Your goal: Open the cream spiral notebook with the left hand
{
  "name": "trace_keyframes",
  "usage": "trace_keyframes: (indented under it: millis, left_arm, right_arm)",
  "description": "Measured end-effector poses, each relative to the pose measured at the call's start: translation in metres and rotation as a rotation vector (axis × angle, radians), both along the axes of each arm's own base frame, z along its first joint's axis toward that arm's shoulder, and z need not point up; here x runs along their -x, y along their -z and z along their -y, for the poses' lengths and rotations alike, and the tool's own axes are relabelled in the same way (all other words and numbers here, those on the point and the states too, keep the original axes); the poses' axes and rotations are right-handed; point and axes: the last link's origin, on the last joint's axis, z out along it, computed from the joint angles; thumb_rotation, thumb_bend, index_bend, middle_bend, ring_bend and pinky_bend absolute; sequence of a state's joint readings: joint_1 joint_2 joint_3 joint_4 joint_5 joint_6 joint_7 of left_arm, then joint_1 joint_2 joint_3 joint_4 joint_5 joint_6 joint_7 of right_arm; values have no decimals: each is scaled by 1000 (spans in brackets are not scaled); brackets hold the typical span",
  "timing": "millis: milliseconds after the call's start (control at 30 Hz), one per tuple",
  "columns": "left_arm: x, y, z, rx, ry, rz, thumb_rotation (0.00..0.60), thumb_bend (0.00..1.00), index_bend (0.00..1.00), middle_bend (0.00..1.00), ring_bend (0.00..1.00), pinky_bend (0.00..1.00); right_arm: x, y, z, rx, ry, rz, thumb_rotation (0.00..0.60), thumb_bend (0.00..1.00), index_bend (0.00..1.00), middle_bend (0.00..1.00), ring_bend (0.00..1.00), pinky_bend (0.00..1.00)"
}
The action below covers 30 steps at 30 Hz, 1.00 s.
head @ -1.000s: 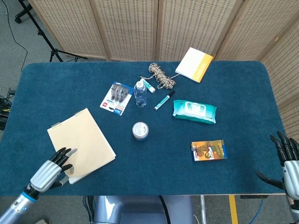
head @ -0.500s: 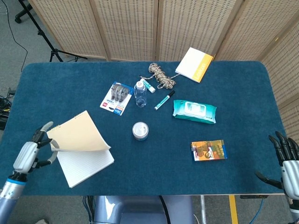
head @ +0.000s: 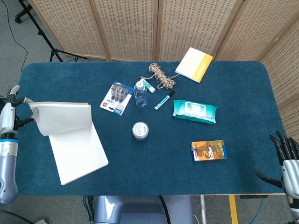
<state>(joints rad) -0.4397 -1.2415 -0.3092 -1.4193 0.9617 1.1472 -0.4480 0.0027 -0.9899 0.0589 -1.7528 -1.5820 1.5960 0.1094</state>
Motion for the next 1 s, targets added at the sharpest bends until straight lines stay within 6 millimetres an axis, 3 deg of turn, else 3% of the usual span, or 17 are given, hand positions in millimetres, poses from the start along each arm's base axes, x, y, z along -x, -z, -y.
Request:
trace_keyframes:
  millis: [200, 433, 500, 567, 633, 667, 733, 1000]
  left_arm:
    - [9, -11, -31, -78, -113, 2, 600, 678, 761, 0, 0, 0]
    - [33, -27, -64, -205, -353, -112, 600, 690, 753, 0, 0, 0]
    - [36, -27, -70, -218, -387, -142, 600, 624, 596, 0, 0, 0]
    - [37, -22, -76, -217, -400, -152, 600, 390, 170, 0, 0, 0]
    - [37, -17, -79, -200, -386, -150, 600, 151, 0, 0, 0, 0]
    - [36, -16, -80, -195, -375, -146, 600, 59, 0, 0, 0, 0]
    - [34, -14, -80, -191, -343, -129, 600, 0, 0, 0, 0, 0]
    - [26, -13, -72, -213, -167, -17, 600, 0, 0, 0, 0, 0]
  right_arm:
    - [1, 3, 2, -4, 13, -15, 600, 0, 0, 0, 0, 0]
    - [3, 8, 6, -11, 26, -33, 600, 0, 0, 0, 0, 0]
    - [3, 9, 7, -16, 29, -38, 600, 0, 0, 0, 0, 0]
    - [3, 11, 8, -18, 30, -41, 600, 0, 0, 0, 0, 0]
    - [3, 11, 8, -18, 31, -43, 600, 0, 0, 0, 0, 0]
    - [3, 11, 8, -17, 31, -43, 600, 0, 0, 0, 0, 0]
    - [3, 12, 8, -18, 31, -42, 600, 0, 0, 0, 0, 0]
    - [2, 11, 7, -17, 27, -38, 600, 0, 0, 0, 0, 0]
